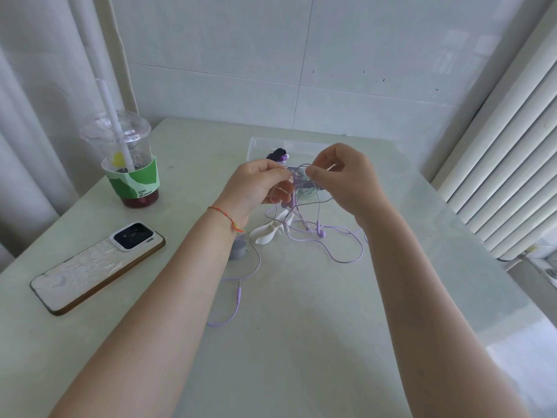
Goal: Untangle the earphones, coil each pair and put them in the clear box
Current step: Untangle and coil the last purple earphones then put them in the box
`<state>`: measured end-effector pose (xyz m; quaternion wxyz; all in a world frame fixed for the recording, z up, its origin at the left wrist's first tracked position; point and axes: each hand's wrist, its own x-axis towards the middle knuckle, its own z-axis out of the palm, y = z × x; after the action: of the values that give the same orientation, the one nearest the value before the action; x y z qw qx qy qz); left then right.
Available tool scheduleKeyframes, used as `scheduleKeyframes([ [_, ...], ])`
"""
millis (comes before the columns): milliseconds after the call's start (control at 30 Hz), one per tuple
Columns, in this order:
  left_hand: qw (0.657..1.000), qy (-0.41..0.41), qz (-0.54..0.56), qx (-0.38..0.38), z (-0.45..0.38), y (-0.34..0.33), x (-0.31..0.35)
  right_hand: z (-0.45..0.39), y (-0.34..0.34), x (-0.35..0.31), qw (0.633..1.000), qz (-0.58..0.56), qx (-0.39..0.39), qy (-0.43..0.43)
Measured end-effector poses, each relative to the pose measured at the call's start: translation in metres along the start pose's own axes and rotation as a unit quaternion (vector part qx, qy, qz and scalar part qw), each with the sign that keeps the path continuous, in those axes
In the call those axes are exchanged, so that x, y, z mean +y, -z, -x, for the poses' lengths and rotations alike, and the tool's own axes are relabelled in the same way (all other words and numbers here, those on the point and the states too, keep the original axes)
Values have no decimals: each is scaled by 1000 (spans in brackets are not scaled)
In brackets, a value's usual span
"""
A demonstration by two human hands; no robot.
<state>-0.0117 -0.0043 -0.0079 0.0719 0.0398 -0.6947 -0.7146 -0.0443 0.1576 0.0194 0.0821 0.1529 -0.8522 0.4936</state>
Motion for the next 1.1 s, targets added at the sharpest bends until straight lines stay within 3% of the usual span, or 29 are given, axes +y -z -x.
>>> scheduleKeyframes([
  [167,1000,2,-4,-14,1,1,1,1,-2,-1,1000,-11,18,-17],
  [400,1000,2,16,-23,0,-1,2,4,-2,-6,993,-96,-60,-29],
  [667,999,-17,-12,-42,0,1,-1,4,-5,-3,995,-46,-83,-31],
  [767,999,3,-32,-19,-1,2,-2,4,-4,-5,995,-71,-49,-40],
  [967,992,74,-92,53,-8,9,-9,0,12,-7,977,-178,94,-70],
  [1033,990,71,-80,97,-11,12,-10,0,19,-5,985,-134,58,-88],
  [1100,989,50,-70,119,-12,14,-9,1,24,-2,994,-26,-46,-101],
])
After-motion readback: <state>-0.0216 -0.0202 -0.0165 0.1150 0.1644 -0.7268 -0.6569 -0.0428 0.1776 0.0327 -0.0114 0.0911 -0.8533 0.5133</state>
